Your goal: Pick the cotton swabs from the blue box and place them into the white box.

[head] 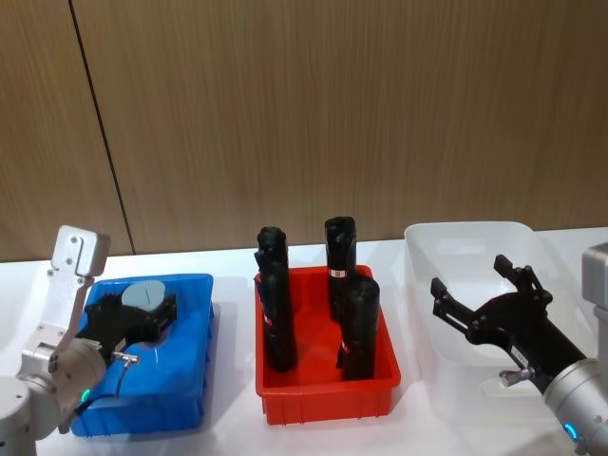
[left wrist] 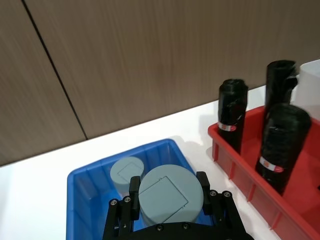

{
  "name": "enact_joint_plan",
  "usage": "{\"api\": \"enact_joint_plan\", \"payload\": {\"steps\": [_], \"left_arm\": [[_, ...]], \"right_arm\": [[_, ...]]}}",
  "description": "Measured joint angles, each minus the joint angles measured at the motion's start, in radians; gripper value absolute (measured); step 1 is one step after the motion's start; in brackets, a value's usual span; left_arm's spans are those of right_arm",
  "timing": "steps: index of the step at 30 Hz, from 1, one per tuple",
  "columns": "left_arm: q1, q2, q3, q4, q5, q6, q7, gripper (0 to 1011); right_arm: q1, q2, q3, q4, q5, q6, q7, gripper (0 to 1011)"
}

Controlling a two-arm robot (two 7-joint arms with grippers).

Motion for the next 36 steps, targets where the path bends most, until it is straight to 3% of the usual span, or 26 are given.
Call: {"api": "enact_joint_plan", "payload": {"steps": [7, 15, 22, 36], "left_arm": [[0.045, 0.037, -0.007, -0.095, 0.015, -0.018, -0.053, 677], [0.069, 0.065, -0.012, -0.144, 0.019, -0.043, -0.142, 678], [0.077, 0.079, -0.014, -0.156, 0.017, -0.068, -0.226, 678], [0.053, 0.09, -0.014, -0.114, -0.02, -0.144, -0.473, 677]], "right_arm": [[0.0, 0.0, 0.0, 0.0, 0.0, 0.0, 0.0, 1002], [0.0, 0.0, 0.0, 0.0, 0.0, 0.0, 0.0, 1002], [0.0, 0.0, 0.0, 0.0, 0.0, 0.0, 0.0, 1001], [0.0, 0.0, 0.0, 0.0, 0.0, 0.0, 0.0, 1002]]}}
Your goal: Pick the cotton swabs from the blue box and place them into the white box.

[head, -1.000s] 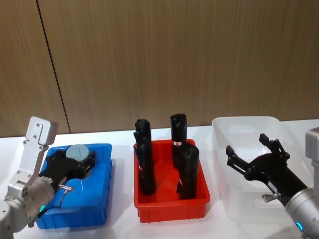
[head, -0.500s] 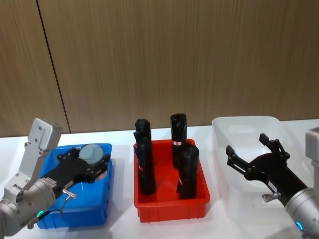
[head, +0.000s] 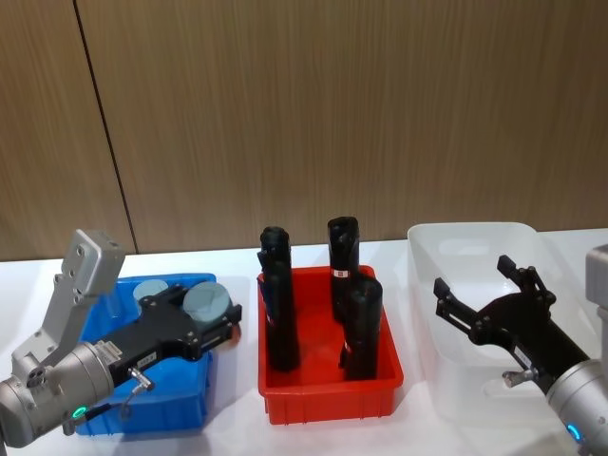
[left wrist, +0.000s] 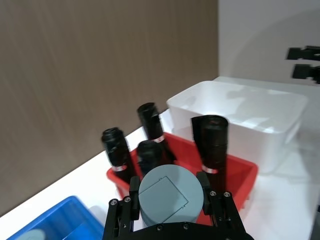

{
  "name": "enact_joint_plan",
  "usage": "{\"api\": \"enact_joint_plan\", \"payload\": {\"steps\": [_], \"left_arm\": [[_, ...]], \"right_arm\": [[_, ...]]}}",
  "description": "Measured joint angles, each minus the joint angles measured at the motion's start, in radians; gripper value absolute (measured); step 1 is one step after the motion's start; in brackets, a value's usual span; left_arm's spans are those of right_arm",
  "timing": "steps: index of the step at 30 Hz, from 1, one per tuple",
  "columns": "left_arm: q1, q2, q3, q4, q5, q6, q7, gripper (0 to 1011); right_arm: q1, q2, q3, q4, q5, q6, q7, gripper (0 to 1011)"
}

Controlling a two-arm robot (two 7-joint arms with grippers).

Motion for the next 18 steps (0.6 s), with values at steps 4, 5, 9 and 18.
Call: {"api": "enact_joint_plan", "payload": {"steps": [4, 5, 9, 18], "left_arm": [[-0.011, -0.003, 0.002, 0.016, -0.01, -0.016, -0.053, 678], [-0.018, -0.006, 0.004, 0.025, -0.015, -0.022, -0.078, 678], [-0.033, -0.014, 0.009, 0.051, -0.03, -0.039, -0.144, 677], [-0.077, -0.044, 0.026, 0.124, -0.082, -0.081, -0.301, 678]], "right_arm": [[0.0, 0.0, 0.0, 0.0, 0.0, 0.0, 0.0, 1002], [0.0, 0.0, 0.0, 0.0, 0.0, 0.0, 0.0, 1001], [0.0, 0.0, 0.0, 0.0, 0.0, 0.0, 0.0, 1002], [0.0, 0.0, 0.0, 0.0, 0.0, 0.0, 0.0, 1002]]}}
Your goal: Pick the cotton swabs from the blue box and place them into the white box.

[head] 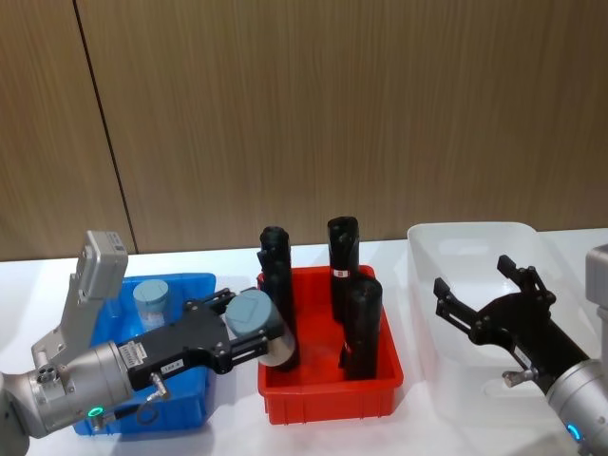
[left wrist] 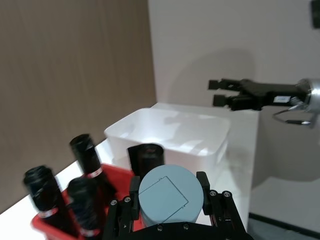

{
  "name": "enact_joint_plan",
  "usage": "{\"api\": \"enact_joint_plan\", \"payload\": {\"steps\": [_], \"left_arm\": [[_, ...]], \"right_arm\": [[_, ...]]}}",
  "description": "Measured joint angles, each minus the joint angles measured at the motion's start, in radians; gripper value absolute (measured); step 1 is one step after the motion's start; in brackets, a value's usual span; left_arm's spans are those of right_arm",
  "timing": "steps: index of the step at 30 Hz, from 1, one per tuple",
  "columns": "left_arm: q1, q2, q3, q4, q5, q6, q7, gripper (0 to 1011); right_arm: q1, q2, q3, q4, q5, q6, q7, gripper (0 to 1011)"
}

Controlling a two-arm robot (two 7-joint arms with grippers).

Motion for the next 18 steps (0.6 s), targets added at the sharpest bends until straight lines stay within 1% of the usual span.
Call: {"api": "enact_joint_plan", "payload": {"steps": [6, 9, 10, 11, 15, 18], "left_arm": [[-0.02, -0.017, 0.01, 0.04, -0.046, -0.026, -0.08, 677], [-0.027, -0.023, 0.014, 0.053, -0.066, -0.036, -0.108, 678], [-0.027, -0.023, 0.014, 0.053, -0.066, -0.036, -0.108, 677], [-0.03, -0.026, 0.016, 0.06, -0.078, -0.042, -0.123, 677], [-0.034, -0.029, 0.018, 0.07, -0.094, -0.05, -0.144, 678], [-0.036, -0.031, 0.02, 0.074, -0.102, -0.054, -0.154, 677]], "right_arm": [[0.0, 0.0, 0.0, 0.0, 0.0, 0.0, 0.0, 1001], [0.0, 0.0, 0.0, 0.0, 0.0, 0.0, 0.0, 1002], [0.0, 0.0, 0.0, 0.0, 0.0, 0.0, 0.0, 1002], [0.0, 0.0, 0.0, 0.0, 0.0, 0.0, 0.0, 1002], [0.0, 0.0, 0.0, 0.0, 0.0, 0.0, 0.0, 1002], [0.0, 0.0, 0.0, 0.0, 0.0, 0.0, 0.0, 1002]]}}
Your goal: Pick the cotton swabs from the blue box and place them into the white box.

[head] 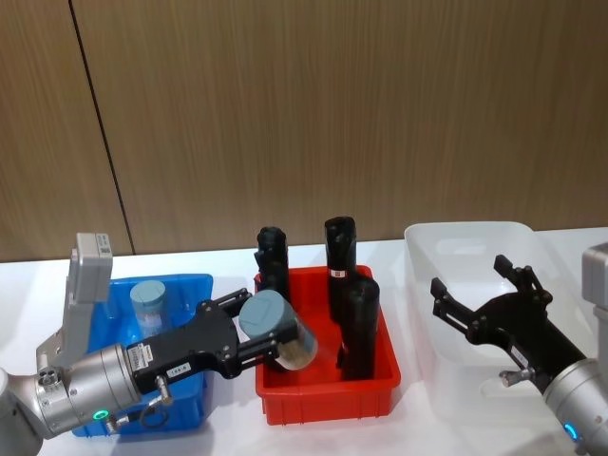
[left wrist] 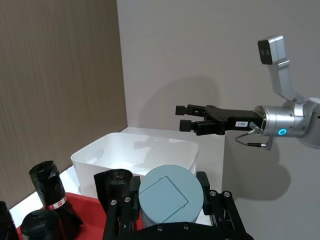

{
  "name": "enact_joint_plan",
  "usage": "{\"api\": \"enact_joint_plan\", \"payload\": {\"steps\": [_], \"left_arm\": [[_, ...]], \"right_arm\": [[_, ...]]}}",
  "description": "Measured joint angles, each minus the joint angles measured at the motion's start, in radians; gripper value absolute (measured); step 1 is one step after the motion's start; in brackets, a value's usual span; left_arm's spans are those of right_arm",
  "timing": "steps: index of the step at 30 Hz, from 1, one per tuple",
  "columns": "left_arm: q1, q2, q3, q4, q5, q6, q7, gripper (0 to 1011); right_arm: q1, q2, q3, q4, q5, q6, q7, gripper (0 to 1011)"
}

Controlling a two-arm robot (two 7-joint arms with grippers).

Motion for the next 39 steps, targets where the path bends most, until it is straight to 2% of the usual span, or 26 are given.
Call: {"api": "enact_joint_plan", "payload": {"steps": [9, 25, 29, 39], "left_arm": [[-0.005, -0.004, 0.004, 0.012, -0.021, -0.01, -0.027, 677], [-0.008, -0.007, 0.006, 0.019, -0.032, -0.015, -0.042, 678], [-0.008, -0.007, 0.006, 0.019, -0.033, -0.016, -0.043, 678], [-0.009, -0.007, 0.006, 0.02, -0.035, -0.017, -0.046, 677]], "right_arm": [[0.0, 0.0, 0.0, 0.0, 0.0, 0.0, 0.0, 1002], [0.008, -0.005, -0.001, 0.005, 0.0, -0.002, 0.016, 1002], [0.018, -0.007, -0.001, 0.011, 0.0, -0.002, 0.042, 1001], [0.05, -0.006, -0.002, 0.027, 0.017, 0.022, 0.156, 1002]]}}
